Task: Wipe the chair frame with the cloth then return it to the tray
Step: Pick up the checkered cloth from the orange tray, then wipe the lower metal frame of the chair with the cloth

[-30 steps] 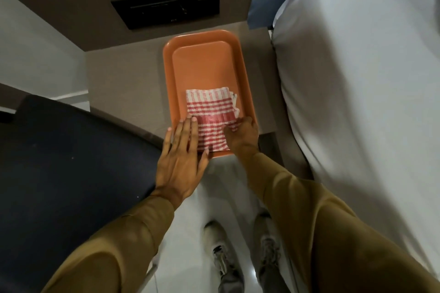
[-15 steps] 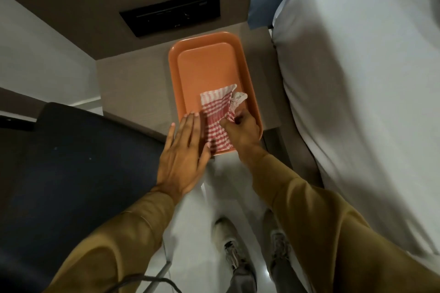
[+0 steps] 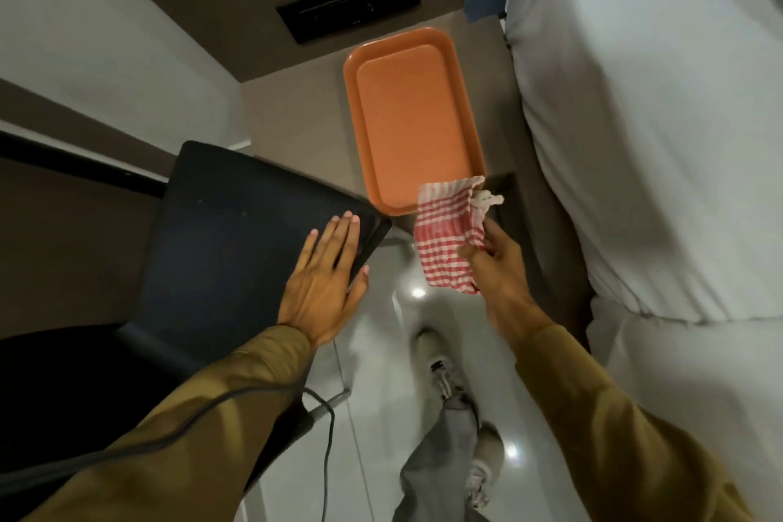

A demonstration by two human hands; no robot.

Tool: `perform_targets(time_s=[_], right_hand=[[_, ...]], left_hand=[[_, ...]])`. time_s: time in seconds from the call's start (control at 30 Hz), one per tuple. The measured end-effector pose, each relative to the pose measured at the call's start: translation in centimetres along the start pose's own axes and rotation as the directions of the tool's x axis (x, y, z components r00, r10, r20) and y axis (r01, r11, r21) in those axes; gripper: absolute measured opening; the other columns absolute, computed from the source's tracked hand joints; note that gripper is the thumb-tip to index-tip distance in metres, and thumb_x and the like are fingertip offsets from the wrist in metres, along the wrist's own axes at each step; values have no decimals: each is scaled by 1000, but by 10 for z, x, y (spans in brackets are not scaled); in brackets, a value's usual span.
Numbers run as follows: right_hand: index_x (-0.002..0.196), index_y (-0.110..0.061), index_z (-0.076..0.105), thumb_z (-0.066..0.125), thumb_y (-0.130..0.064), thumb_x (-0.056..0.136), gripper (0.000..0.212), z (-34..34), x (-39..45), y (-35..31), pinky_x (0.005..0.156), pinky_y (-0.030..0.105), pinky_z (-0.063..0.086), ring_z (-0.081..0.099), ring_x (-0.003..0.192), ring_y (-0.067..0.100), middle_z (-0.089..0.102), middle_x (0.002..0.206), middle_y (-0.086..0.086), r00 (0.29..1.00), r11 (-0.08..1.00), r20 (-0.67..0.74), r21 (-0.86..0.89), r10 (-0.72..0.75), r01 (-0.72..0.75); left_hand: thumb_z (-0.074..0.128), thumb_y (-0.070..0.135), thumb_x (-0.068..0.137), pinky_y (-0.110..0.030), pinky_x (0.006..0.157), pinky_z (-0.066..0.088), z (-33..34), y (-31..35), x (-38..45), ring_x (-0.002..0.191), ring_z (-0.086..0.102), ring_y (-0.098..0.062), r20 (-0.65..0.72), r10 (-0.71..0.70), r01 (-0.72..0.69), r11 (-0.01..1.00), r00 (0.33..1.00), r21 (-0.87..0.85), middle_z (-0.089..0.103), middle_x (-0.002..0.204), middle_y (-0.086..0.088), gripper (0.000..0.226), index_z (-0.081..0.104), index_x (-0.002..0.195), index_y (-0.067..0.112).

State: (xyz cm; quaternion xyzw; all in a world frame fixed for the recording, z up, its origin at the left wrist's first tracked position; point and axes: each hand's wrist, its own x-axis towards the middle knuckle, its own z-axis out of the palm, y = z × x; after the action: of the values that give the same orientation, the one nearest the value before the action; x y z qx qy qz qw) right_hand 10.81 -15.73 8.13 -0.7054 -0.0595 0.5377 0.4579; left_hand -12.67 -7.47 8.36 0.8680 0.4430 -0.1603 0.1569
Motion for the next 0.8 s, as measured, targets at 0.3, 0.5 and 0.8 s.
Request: perform_targets(time_s=[0.3,0.5,0.8], right_hand=[[147,-16,61,57,-20,109,38,-13,-113,107,104,44,62,75,119,27,74,137,10,999,995,6,85,43,-43],[133,-27,70,58,-25,109,28,14,-170,198,103,53,62,77,115,28,80,124,6,982,973,-64,164,178,-166],[132,-24,70,52,-22,111,28,87,-202,333,106,60,59,74,116,28,78,124,8,930,942,-207,209,303,-261]], left_hand=[[28,48,115,-44,143,3,4,4,-88,173,3,-22,135,36,-51,992,990,114,-2,186,-5,78,-8,174,15],[26,50,115,-41,143,3,6,-25,-120,173,3,-20,294,137,-205,955,946,215,-3,186,-3,78,-10,174,14],[5,61,106,-50,142,9,54,-74,-107,173,4,-28,213,301,-362,855,930,372,-4,185,-13,87,-9,173,7]])
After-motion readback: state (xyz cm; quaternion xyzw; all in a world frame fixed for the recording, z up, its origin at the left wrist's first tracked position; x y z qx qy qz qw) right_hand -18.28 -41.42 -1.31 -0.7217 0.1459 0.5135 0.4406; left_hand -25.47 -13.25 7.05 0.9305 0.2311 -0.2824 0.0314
